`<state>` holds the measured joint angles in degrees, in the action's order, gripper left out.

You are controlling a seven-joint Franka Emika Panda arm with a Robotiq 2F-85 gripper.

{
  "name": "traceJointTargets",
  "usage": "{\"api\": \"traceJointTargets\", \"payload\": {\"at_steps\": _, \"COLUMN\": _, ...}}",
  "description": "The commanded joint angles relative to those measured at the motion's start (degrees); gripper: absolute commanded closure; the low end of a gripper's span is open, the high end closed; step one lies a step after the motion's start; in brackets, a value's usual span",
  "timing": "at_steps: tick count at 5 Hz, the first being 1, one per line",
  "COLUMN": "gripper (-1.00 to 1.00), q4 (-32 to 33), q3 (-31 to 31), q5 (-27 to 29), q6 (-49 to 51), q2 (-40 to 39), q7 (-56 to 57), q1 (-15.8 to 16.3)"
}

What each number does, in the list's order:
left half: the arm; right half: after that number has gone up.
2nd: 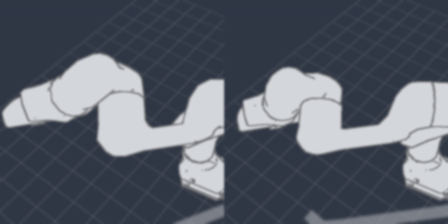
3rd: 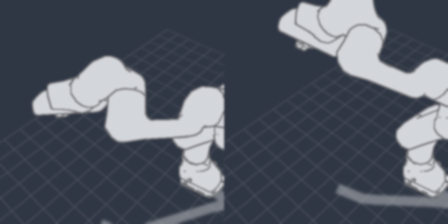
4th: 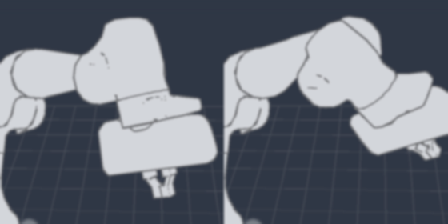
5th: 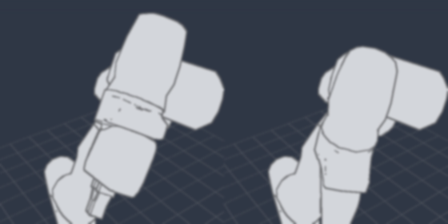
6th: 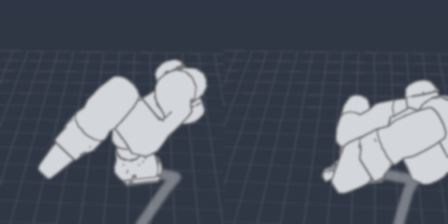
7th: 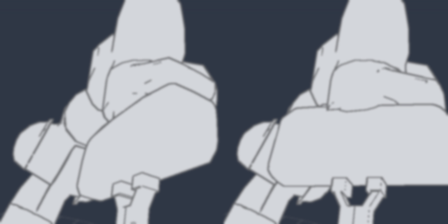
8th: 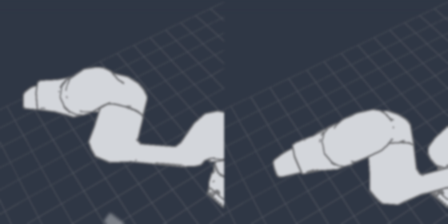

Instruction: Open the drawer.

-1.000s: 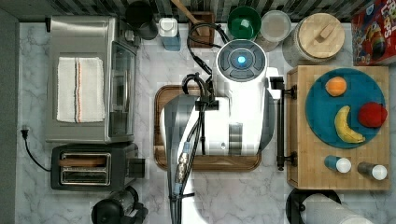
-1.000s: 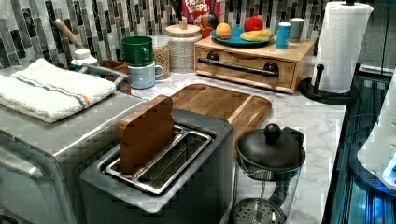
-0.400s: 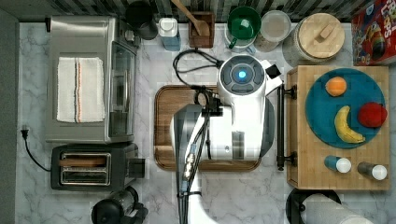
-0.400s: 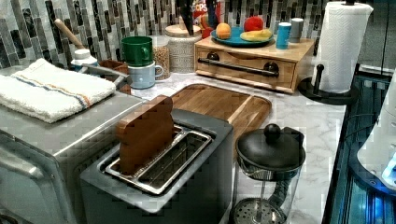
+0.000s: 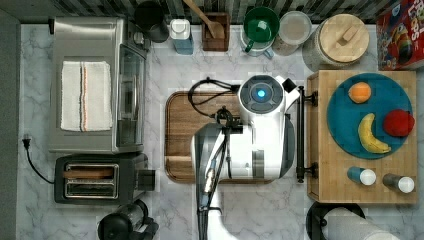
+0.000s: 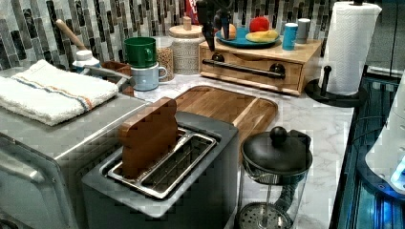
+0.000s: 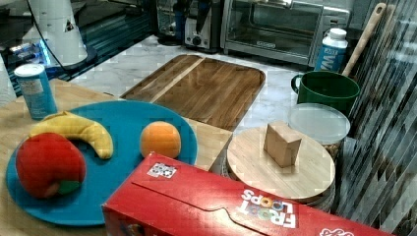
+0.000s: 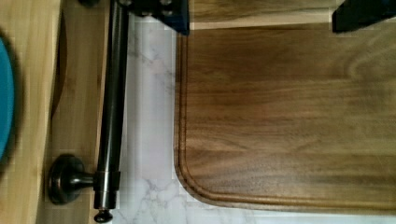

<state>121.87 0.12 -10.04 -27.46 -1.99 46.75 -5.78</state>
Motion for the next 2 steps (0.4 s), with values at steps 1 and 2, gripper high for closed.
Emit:
{"api": "traceJointTargets", "payload": {"at_steps": 1, "gripper": -1.00, "q4": 0.5, "q3": 5.1, "q5": -1.7, "q6": -7.5, "q2": 3.5, "q7": 11.7, "q1": -4.6}}
{"api": "traceJointTargets", "payload": {"at_steps": 2, "gripper": -1.00, "q4": 0.4, "q3": 3.4, "q5": -2.0, "q6": -9.6, "q2": 2.3, "q7": 13.2, "q1": -7.5}}
